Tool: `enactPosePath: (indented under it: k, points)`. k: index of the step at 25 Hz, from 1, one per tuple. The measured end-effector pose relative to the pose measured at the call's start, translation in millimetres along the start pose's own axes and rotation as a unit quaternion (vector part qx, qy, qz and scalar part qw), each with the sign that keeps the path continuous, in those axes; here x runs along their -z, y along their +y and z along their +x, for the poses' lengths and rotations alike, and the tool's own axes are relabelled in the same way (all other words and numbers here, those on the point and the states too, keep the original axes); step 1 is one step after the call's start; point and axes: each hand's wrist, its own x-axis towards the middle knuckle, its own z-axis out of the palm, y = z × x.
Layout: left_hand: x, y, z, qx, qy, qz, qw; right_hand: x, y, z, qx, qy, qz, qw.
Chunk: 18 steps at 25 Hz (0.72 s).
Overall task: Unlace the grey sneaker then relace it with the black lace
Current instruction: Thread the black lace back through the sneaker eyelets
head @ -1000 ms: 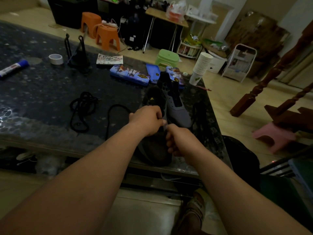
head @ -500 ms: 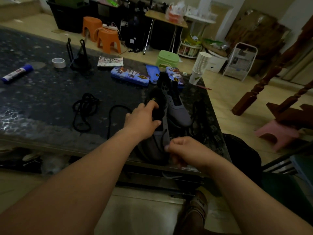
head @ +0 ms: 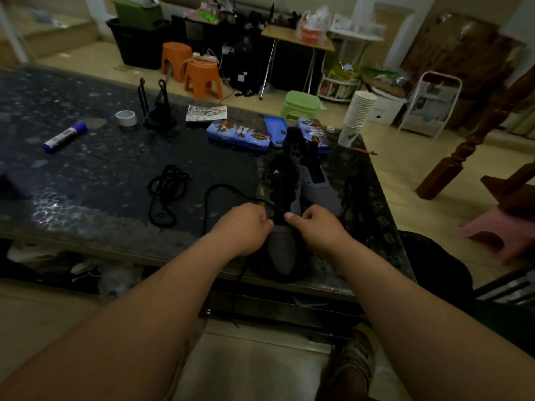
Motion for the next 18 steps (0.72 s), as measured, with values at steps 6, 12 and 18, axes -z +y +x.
enactPosePath:
  k: [6,12,18]
  points:
    - [7,-21,-16,-0.023,0.093,0.045,0.994,-4,-1,0,-0.001,0.006,0.000,1.000]
    - [16,-19,14,-0.004,0.185,-0.386,0.904,-2,0,-4,-0.003,0.006,0.013,1.000]
    - [-16,-18,5,-0.049,0.045,-0.029,0.997,-6,3,1,-0.003,0.013,0.010,1.000]
